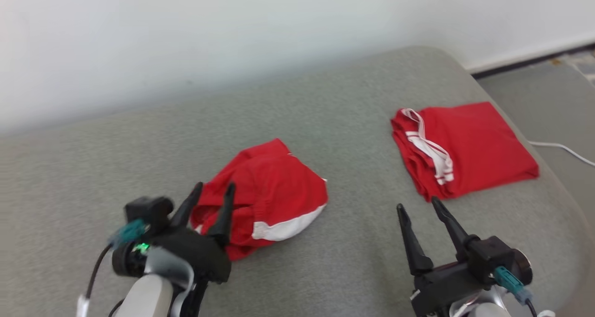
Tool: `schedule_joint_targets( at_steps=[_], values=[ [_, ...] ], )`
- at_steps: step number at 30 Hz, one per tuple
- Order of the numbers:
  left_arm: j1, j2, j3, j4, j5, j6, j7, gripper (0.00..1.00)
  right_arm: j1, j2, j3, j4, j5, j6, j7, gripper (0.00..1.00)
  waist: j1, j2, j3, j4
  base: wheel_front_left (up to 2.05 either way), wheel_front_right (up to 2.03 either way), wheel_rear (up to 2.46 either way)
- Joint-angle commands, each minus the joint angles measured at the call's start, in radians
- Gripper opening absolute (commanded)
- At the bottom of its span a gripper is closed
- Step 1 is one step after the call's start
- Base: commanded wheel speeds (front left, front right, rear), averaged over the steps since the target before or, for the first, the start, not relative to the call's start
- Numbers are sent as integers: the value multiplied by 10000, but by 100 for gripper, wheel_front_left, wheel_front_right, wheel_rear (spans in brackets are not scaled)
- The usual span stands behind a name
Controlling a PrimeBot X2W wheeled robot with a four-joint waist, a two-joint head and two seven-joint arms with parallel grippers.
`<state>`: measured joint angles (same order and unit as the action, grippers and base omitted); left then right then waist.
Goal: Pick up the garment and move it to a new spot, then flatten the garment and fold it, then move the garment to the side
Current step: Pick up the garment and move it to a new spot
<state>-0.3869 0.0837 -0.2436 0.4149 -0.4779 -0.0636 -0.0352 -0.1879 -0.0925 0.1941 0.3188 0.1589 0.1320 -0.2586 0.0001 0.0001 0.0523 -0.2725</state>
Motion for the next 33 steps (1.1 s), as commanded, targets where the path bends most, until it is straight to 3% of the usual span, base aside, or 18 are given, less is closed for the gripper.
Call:
schedule_joint_targets(
  at_steps=[1,7,18,25,33],
  values=[
    [333,96,128,-197,66,-34,-477,100,200,-60,-109,-45,-29,-29,8,100,-1,-1,-548,686,0,0,0],
    [1423,550,489,-934,374,162,-1889,100,641,-235,-625,-188,-159,-29,93,100,-1,-1,-918,1466,0,0,0],
    [3365,1036,1088,-1900,1155,747,-2292,100,1142,-487,-928,-50,-182,-29,79,100,-1,-1,-1155,2064,0,0,0],
    [4554,746,1477,-2691,1764,918,-2292,100,1388,-408,-931,76,-103,-29,35,100,-1,-1,-1147,2144,0,0,0],
    [5069,436,1961,-3121,2194,734,-2295,100,1476,-414,-756,132,-145,-29,72,100,-1,-1,-1102,2103,0,0,0]
  ],
)
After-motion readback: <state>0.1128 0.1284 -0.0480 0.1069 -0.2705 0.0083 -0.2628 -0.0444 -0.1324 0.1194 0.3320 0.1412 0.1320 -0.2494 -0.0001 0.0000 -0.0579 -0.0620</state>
